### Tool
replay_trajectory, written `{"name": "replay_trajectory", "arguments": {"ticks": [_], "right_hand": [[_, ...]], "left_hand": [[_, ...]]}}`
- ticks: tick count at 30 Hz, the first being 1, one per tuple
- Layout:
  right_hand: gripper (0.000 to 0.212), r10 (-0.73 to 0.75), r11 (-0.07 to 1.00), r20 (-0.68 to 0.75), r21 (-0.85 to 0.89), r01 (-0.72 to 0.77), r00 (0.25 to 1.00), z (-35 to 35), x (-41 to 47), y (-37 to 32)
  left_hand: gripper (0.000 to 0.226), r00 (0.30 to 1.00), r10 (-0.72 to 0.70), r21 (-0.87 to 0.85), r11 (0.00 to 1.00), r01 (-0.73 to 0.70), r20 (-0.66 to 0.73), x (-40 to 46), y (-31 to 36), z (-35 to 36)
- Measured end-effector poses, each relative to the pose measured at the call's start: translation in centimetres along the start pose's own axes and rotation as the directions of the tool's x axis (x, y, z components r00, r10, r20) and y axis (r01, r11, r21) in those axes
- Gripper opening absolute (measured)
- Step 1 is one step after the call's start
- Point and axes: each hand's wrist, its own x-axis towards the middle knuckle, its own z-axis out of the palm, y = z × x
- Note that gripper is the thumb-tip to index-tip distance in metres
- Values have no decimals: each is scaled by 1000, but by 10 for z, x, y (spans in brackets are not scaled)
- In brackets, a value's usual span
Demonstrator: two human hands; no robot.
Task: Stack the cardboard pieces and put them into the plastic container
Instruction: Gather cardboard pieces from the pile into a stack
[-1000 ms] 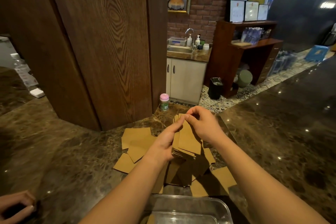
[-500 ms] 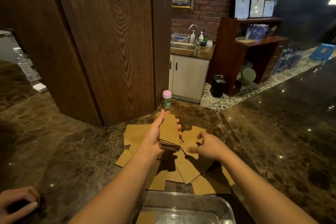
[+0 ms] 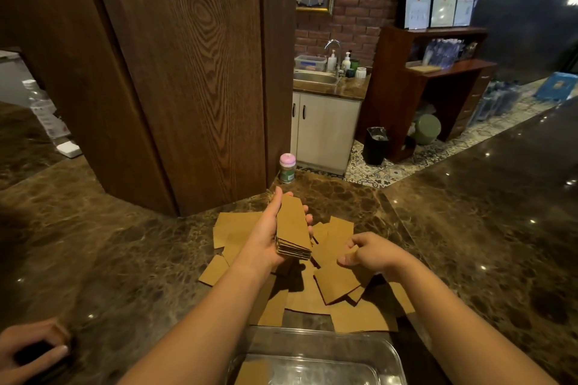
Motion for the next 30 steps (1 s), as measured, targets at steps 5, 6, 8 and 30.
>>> {"name": "replay_trajectory", "arguments": {"ticks": [5, 6, 8, 30], "right_hand": [[16, -13, 951, -62, 309, 32, 998, -22, -15, -7], [18, -27, 938, -95, 341, 58, 995, -25, -18, -11], [20, -69, 933, -172, 337, 125, 983, -32, -22, -21], [17, -421, 901, -257, -226, 370, 870, -25, -64, -101]], "left_hand": [[47, 999, 24, 2, 1000, -24, -23, 3, -3, -2], [47, 999, 32, 1, 999, -32, -26, 3, -4, -1], [41, 999, 45, 15, 999, -45, -21, 6, -5, -1], [64, 999, 31, 210, 977, -22, -37, -10, -13, 20]]}}
